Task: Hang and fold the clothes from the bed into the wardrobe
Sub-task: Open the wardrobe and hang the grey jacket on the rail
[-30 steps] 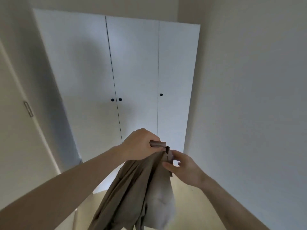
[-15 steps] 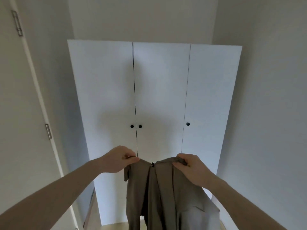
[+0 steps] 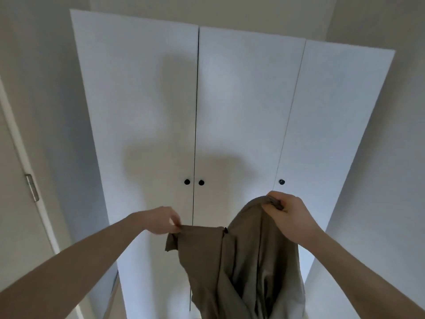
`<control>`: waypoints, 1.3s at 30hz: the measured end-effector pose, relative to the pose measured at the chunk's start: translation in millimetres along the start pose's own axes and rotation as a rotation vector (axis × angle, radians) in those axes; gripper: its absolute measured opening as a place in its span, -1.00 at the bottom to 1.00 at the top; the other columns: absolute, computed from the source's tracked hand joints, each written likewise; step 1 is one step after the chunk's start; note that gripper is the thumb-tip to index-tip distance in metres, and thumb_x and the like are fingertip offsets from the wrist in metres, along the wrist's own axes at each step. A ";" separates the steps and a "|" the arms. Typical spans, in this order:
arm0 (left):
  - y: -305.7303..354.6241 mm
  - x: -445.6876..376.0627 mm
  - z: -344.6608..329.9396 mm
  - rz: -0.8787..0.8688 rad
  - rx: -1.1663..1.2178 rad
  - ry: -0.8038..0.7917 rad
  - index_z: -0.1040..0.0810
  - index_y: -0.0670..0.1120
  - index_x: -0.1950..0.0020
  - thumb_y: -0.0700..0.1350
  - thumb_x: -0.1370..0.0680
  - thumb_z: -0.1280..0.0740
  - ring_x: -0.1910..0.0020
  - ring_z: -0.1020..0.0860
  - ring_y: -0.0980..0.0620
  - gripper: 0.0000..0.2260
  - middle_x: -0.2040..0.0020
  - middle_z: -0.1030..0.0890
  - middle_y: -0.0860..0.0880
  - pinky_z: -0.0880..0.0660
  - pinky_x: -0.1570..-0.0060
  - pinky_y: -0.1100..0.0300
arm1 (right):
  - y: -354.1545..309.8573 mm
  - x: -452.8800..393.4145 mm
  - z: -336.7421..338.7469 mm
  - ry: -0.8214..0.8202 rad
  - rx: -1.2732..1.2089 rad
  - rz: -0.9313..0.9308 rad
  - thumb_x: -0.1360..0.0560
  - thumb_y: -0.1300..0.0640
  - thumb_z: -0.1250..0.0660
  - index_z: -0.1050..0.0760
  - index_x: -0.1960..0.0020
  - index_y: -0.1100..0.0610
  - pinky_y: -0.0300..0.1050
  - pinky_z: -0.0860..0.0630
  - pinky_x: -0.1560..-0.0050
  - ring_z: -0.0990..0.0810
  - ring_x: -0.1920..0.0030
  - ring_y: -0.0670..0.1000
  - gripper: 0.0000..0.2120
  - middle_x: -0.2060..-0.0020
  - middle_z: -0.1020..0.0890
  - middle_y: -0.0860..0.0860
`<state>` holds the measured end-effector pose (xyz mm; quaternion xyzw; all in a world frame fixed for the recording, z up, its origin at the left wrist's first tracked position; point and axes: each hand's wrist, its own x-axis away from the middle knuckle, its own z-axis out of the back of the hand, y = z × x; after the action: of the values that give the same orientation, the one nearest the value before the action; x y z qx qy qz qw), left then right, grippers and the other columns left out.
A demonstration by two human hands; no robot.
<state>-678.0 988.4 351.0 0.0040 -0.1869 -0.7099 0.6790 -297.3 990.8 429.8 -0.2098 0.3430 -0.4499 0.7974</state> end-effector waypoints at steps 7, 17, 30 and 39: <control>-24.0 -112.8 48.8 0.079 0.214 0.323 -0.25 0.05 -0.58 -0.05 -0.54 -0.41 -0.24 -0.53 -0.10 -0.37 -0.48 -0.31 -0.04 -0.48 -0.15 0.08 | 1.8 -70.2 -39.7 -0.080 0.055 -0.020 -0.59 0.12 -0.26 -0.48 0.15 0.18 -0.10 -0.33 0.23 -0.37 0.32 -0.06 -0.82 0.30 -0.48 0.17; -41.2 -197.2 27.2 0.176 0.110 0.256 -0.20 -0.02 -0.60 -0.12 -0.55 -0.32 -0.34 -0.49 -0.13 -0.37 -0.54 -0.20 0.01 -0.45 -0.28 0.08 | 21.2 -113.1 -70.1 -0.096 0.111 -0.057 -0.56 0.11 -0.27 -0.48 0.20 0.06 -0.13 -0.35 0.29 -0.36 0.38 -0.09 -0.85 0.36 -0.47 0.04; -44.0 -70.6 -40.8 0.001 0.254 0.581 -0.48 0.16 0.00 -0.13 -0.50 -0.35 0.23 -0.56 0.11 -0.81 -0.09 -0.46 0.27 -0.53 0.14 0.20 | 58.5 -166.2 -163.5 -0.265 0.268 0.016 -0.64 0.02 -0.28 -0.30 -0.51 -0.21 -0.14 -0.52 -0.23 -0.59 -0.12 -0.06 -0.53 -0.26 -0.53 -0.12; -78.3 72.7 -74.0 0.204 0.258 0.733 -0.46 0.21 0.23 0.07 -0.42 -0.35 0.16 -0.54 0.26 -0.92 0.21 -0.52 0.30 -0.40 0.11 0.46 | 63.1 -227.6 -227.2 -0.379 0.458 0.022 -0.68 -0.03 -0.19 0.03 -0.65 -0.14 0.03 -0.57 -0.06 -0.58 -0.19 0.21 -0.37 -0.52 -0.31 0.11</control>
<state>-739.8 899.6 278.9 0.3236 -0.0194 -0.5609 0.7617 -510.2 1213.0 317.1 -0.1011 0.0797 -0.4594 0.8788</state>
